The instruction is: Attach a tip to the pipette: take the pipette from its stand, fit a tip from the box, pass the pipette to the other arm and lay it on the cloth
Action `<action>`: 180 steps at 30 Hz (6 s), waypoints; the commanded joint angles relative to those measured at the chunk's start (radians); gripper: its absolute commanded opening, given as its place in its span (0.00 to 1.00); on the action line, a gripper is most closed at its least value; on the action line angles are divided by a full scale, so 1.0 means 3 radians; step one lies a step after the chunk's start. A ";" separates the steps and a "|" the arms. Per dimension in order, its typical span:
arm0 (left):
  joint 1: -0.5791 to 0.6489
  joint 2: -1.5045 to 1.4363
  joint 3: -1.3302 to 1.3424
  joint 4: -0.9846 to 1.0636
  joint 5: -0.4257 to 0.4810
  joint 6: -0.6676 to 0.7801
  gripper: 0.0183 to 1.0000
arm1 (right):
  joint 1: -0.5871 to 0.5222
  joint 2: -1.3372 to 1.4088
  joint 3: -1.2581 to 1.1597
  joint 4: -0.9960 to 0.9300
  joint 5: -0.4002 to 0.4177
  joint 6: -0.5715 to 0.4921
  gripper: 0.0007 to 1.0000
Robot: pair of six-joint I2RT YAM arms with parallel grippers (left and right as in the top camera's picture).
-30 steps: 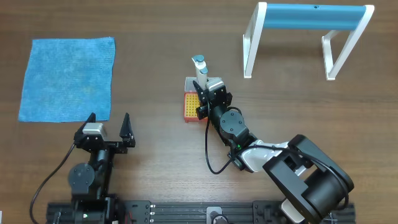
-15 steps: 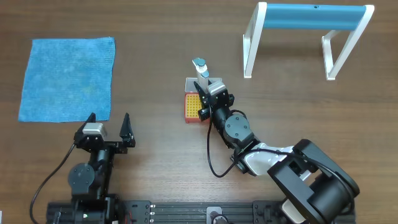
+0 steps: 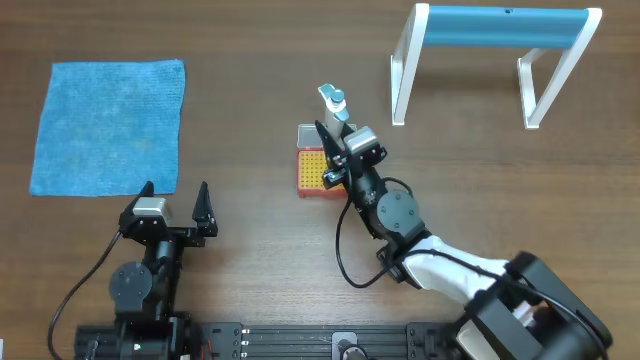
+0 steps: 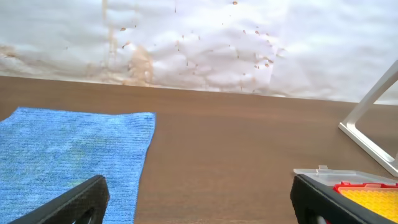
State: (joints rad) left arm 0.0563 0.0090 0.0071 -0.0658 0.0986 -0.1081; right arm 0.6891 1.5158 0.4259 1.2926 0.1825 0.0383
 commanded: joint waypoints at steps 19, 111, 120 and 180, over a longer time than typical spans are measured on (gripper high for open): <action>0.0014 -0.0019 -0.0005 -0.0017 0.0061 0.0041 0.94 | 0.0308 -0.0722 -0.0019 -0.0041 -0.0230 0.0271 0.07; -0.0080 0.0080 0.0079 0.0585 0.2093 -0.3642 0.89 | -0.0359 -0.0771 -0.0034 -0.0781 -0.2619 0.3071 0.07; -0.0080 0.0927 0.0515 0.0965 0.3241 -0.3721 0.89 | -0.0348 -0.0771 -0.0034 -0.0791 -0.4028 0.4089 0.07; -0.0189 0.3862 0.1792 0.1952 0.2855 -0.3293 0.01 | -0.1886 -0.0765 -0.0028 -0.2262 -0.4403 0.2797 0.84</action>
State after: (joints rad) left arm -0.0441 1.1671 0.4370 0.5743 0.9031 -1.1622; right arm 0.1825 1.2949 0.4122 0.6064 -1.1172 0.9779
